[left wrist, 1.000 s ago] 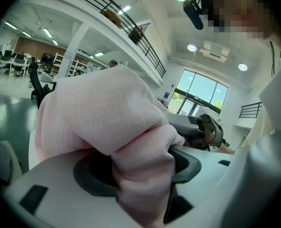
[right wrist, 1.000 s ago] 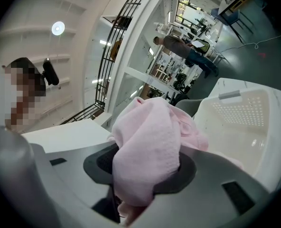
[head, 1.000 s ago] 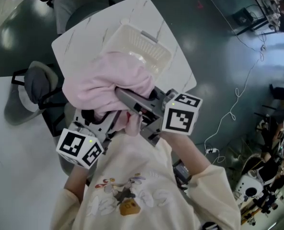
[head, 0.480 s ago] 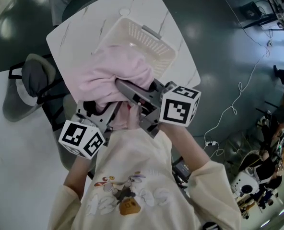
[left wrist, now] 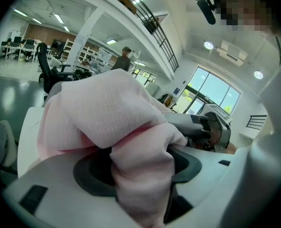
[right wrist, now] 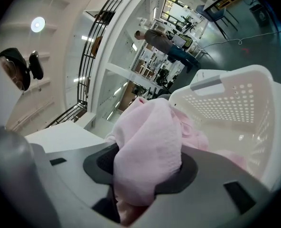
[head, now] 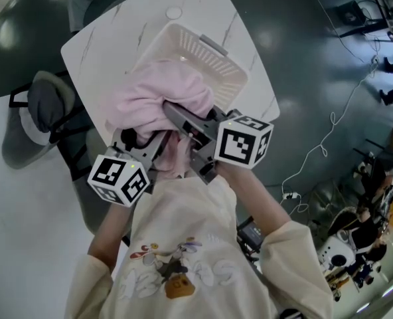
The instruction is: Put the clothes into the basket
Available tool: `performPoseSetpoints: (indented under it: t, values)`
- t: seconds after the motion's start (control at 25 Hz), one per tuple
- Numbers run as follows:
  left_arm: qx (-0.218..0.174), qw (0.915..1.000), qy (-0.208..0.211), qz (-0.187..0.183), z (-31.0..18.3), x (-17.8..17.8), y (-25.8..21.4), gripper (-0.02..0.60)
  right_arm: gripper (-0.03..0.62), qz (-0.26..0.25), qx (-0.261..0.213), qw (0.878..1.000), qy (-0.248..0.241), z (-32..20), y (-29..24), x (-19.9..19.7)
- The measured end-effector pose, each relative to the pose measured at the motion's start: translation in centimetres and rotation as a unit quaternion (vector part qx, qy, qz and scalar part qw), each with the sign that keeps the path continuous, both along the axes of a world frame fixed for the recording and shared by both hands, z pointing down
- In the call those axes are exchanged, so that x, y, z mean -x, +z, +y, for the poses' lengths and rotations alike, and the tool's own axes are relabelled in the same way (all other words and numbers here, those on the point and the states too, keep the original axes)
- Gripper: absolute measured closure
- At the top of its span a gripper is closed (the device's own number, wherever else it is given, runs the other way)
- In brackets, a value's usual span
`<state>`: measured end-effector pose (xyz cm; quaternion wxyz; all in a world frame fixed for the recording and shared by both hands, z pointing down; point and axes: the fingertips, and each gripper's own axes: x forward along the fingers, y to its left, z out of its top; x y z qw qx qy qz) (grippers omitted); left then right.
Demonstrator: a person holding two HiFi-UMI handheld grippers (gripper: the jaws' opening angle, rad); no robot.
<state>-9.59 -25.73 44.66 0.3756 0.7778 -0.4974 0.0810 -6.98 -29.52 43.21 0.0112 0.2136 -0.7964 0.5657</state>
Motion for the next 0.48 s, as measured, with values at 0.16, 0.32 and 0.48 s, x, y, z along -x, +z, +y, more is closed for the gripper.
performPoseSetpoints:
  t: [0.16,0.32,0.48]
  values:
    - [0.023,0.9997,0.003,-0.003,-0.4,0.4,1.7,0.301,0.413,0.029,0.009,0.999,0.017,-0.3,1.7,0.2]
    - [0.031,0.9995,0.005,-0.002,-0.6,0.4,2.8,0.301,0.411,0.045,0.016,0.998,0.028,-0.6,2.8,0.2]
    - [0.041,0.9992,-0.001,-0.001,-1.1,0.1,4.0,0.301,0.411,0.062,0.026,0.997,0.038,-1.1,4.2,-0.2]
